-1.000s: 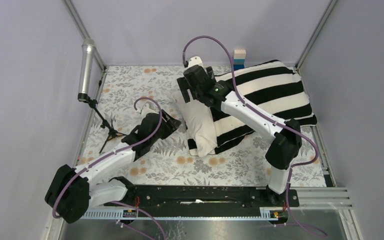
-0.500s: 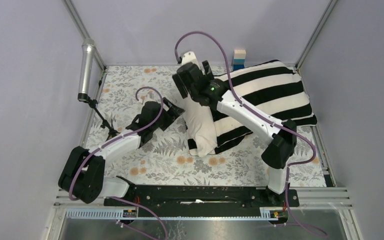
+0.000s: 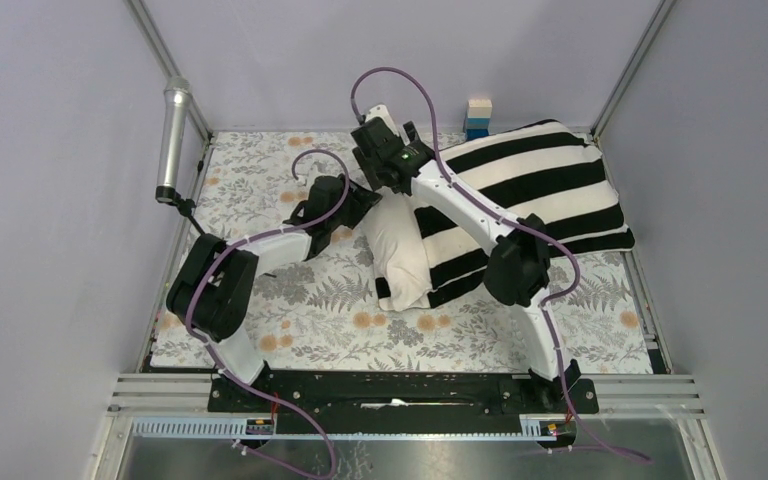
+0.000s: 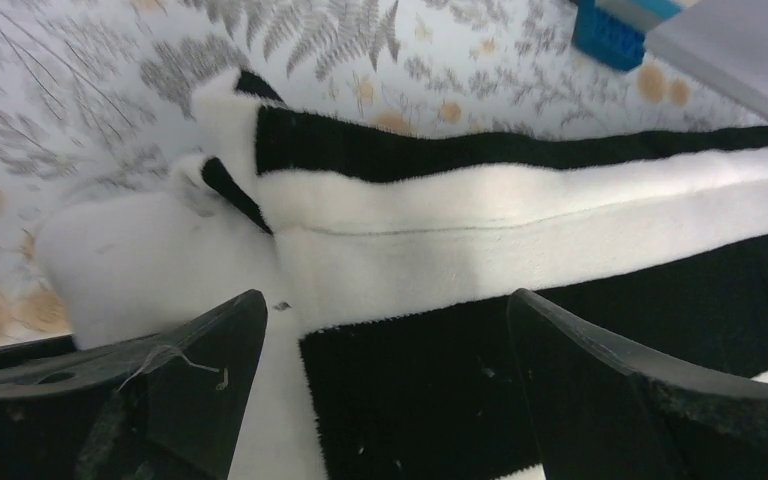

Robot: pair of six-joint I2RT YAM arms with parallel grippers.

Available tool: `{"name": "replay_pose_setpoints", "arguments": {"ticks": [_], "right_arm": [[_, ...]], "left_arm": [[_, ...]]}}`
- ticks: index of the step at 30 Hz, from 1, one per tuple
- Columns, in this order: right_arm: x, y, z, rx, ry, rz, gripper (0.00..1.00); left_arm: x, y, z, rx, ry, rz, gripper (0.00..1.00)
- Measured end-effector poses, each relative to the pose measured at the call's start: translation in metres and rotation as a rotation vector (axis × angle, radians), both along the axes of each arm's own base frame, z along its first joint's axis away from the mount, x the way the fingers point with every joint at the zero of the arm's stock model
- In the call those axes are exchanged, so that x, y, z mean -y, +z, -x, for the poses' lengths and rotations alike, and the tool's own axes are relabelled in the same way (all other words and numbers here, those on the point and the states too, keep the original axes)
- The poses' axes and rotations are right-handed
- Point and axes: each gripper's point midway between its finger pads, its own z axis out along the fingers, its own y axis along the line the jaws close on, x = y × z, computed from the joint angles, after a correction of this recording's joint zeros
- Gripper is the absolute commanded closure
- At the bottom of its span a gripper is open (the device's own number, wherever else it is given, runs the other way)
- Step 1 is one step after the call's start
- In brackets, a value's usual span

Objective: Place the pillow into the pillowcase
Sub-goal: Stuff the pillow into the pillowcase.

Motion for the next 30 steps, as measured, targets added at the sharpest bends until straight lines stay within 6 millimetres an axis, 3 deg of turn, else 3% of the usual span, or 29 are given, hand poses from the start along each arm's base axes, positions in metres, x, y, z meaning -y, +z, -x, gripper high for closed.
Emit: {"name": "replay_pose_setpoints", "arguments": {"ticks": [2,4,9,11,13,18,23,26,30], "right_arm": [[0.006,-0.018,-0.001,-0.048,-0.003,0.026,0.04],[0.008,-0.029,0.002,-0.085,0.001,0.031,0.04],[0.009,-0.051,0.013,-0.139,0.023,0.022,0.05],[0.012,-0.056,0.015,-0.148,0.02,0.034,0.18],[0.013,-0.056,0.014,-0.141,0.014,0.043,0.48],[0.018,-0.032,0.0,-0.045,-0.069,0.04,0.98],[-0.025,0.038,-0.021,0.053,-0.057,-0.165,1.0],[-0.048,0.065,0.008,0.021,0.004,-0.268,1.0],[-0.085,0.053,0.085,-0.123,0.122,-0.376,1.0]], "left_arm": [[0.005,-0.004,0.001,0.011,-0.005,0.051,0.85],[0.007,-0.005,0.005,0.033,-0.006,0.113,0.98],[0.007,-0.005,0.016,0.096,-0.002,0.248,1.0],[0.006,-0.006,0.02,0.114,0.001,0.284,1.0],[0.005,-0.003,0.023,0.139,0.003,0.318,1.0],[0.005,0.012,0.029,0.212,-0.014,0.371,1.0],[0.011,0.026,0.033,0.266,-0.035,0.4,1.0],[0.01,0.038,0.032,0.308,-0.033,0.419,1.0],[0.013,0.061,0.02,0.356,-0.034,0.438,1.0]]}}
